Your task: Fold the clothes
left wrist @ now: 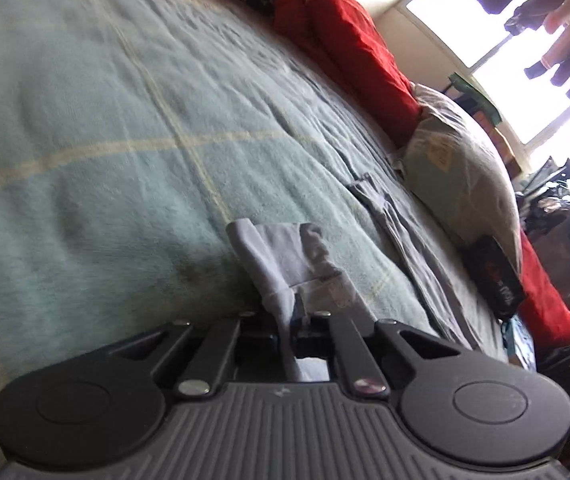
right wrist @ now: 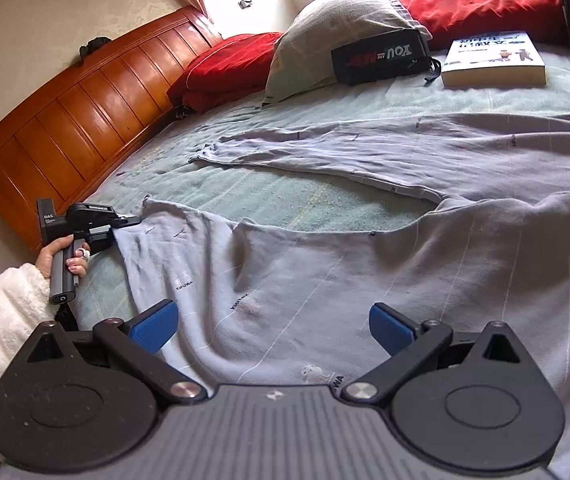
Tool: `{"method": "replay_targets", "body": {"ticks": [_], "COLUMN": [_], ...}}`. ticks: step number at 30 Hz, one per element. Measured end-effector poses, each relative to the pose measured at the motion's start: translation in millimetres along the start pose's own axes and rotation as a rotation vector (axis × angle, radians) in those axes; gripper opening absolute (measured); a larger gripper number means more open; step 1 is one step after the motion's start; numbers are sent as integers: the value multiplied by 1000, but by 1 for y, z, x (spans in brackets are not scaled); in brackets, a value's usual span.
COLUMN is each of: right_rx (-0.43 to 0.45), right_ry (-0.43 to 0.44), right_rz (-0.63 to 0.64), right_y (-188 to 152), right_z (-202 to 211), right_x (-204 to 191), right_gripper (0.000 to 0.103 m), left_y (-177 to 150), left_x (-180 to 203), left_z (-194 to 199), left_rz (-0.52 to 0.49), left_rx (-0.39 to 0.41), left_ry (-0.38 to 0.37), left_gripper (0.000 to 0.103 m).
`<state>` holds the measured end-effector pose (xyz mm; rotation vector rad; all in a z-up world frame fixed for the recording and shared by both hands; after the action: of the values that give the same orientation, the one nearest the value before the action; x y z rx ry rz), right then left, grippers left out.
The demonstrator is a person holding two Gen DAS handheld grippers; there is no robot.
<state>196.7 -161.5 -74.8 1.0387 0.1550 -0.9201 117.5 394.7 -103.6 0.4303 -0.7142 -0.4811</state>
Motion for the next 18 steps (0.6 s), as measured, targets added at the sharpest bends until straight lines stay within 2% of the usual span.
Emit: {"method": "replay_targets", "body": {"ticks": [12, 16, 18], "right_rx": [-8, -19, -29], "right_ry": [13, 15, 8], "right_rz": [26, 51, 96], "right_y": [-9, -12, -13], "right_z": [6, 6, 4], "right_x": [-11, -17, -25], "right_gripper": [103, 103, 103], "left_y": [4, -1, -1], "left_x": [-35, -40, -36], "left_z": [54, 57, 58], "left_rz": [34, 10, -47], "left_rx": [51, 39, 38], "left_ry": [60, 80, 93], "left_gripper": [6, 6, 10]}}
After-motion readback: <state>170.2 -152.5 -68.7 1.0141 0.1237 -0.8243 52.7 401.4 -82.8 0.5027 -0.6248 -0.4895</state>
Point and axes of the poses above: each gripper's, at about its wrist camera, not at the fingertips, and z roughly against the way its jaws point, x to its right, y to its top, the point moved 2 cm from there along -z, roughly the way its jaws point, and after that the axes turned 6 degrees about y, right-handed, at the moved point
